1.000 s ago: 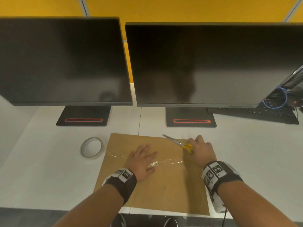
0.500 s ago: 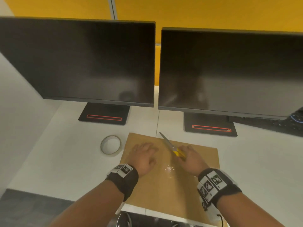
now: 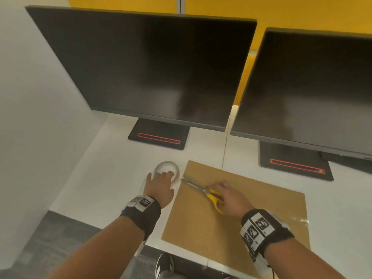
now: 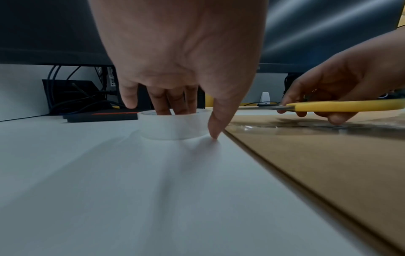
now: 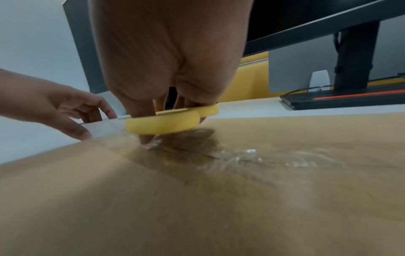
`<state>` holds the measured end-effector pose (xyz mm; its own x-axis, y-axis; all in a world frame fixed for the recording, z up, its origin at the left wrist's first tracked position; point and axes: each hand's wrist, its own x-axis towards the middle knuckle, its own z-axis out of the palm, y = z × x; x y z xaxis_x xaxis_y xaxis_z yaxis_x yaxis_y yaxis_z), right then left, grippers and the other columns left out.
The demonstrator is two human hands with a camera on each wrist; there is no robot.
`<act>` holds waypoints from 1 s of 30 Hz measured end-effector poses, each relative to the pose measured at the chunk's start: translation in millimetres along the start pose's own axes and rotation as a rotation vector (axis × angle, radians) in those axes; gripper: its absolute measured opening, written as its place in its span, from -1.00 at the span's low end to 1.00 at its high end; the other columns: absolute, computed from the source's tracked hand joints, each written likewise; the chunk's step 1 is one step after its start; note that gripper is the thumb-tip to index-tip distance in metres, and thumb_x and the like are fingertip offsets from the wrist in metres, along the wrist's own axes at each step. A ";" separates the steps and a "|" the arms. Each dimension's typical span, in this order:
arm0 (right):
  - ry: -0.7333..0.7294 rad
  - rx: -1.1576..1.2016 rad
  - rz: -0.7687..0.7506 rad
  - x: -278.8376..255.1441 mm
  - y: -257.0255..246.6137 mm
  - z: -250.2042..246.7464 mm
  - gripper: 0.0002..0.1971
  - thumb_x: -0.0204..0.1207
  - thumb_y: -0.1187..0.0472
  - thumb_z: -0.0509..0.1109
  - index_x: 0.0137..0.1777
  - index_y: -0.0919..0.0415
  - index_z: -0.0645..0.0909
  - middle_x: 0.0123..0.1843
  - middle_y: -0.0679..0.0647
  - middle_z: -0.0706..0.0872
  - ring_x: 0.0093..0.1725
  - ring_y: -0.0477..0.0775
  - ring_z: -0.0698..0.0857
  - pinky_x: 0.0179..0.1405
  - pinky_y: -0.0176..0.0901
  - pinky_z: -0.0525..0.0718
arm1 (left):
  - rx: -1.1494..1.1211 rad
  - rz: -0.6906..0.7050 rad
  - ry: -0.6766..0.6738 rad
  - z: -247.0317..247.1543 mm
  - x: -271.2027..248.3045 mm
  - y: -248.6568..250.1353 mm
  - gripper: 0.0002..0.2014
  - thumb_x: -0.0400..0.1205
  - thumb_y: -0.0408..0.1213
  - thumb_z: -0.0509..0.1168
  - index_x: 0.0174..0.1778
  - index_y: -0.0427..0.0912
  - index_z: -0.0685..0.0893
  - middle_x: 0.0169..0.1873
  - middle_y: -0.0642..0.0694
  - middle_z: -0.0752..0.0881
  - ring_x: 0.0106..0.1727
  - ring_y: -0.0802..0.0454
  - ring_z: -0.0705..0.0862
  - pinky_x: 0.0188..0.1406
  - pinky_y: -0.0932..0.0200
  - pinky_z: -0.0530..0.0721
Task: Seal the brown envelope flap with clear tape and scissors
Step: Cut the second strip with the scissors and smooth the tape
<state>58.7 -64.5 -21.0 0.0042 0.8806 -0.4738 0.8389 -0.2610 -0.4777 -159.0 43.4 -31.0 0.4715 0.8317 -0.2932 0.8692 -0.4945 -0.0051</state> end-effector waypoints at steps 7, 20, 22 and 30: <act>0.021 -0.091 -0.039 -1.5 0.6 1.8 -0.40 0.43 0.15 0.27 0.50 -0.18 0.36 0.31 -0.01 0.45 0.18 0.17 0.61 0.05 -0.04 0.64 | 0.039 0.081 0.036 -1.6 -0.6 -11.8 -0.65 0.67 -0.13 0.06 0.34 -0.01 0.54 0.25 0.00 0.58 0.31 0.00 0.56 0.62 -0.25 -0.06; 0.023 -0.291 -0.141 5.5 -15.8 -6.6 -0.43 0.51 0.08 0.23 0.55 -0.18 0.31 0.38 -0.03 0.46 0.17 0.18 0.60 0.06 -0.10 0.56 | 0.020 0.187 0.254 15.4 0.7 -21.6 -0.88 0.43 -0.11 0.37 -0.16 -0.01 0.73 -0.33 0.03 0.72 -0.31 -0.04 0.71 -0.17 -0.08 0.64; 0.033 -0.340 -0.141 7.0 -19.1 -8.6 -0.43 0.53 0.12 0.21 0.56 -0.17 0.30 0.37 -0.01 0.46 0.15 0.21 0.59 -0.01 -0.12 0.51 | 0.000 0.200 0.309 19.4 -1.3 -19.9 -0.87 0.41 -0.11 0.31 -0.24 -0.01 0.72 -0.47 0.07 0.70 -0.41 -0.03 0.68 -0.30 0.00 0.62; 0.042 -0.423 -0.120 10.6 -25.2 -9.7 -0.44 0.58 0.26 0.15 0.58 -0.12 0.27 0.40 0.03 0.43 0.15 0.26 0.60 -0.01 -0.04 0.55 | -0.061 0.253 0.421 27.8 -2.0 -10.7 -0.66 0.40 -0.31 0.40 0.00 -0.08 0.42 -0.52 0.01 0.70 -0.43 -0.04 0.70 -0.02 -0.04 0.61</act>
<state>42.9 -44.8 -6.9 -0.0917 0.9123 -0.3991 0.9837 0.0209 -0.1784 -173.3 40.1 -57.0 0.6773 0.7235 0.1337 0.7209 -0.6889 0.0761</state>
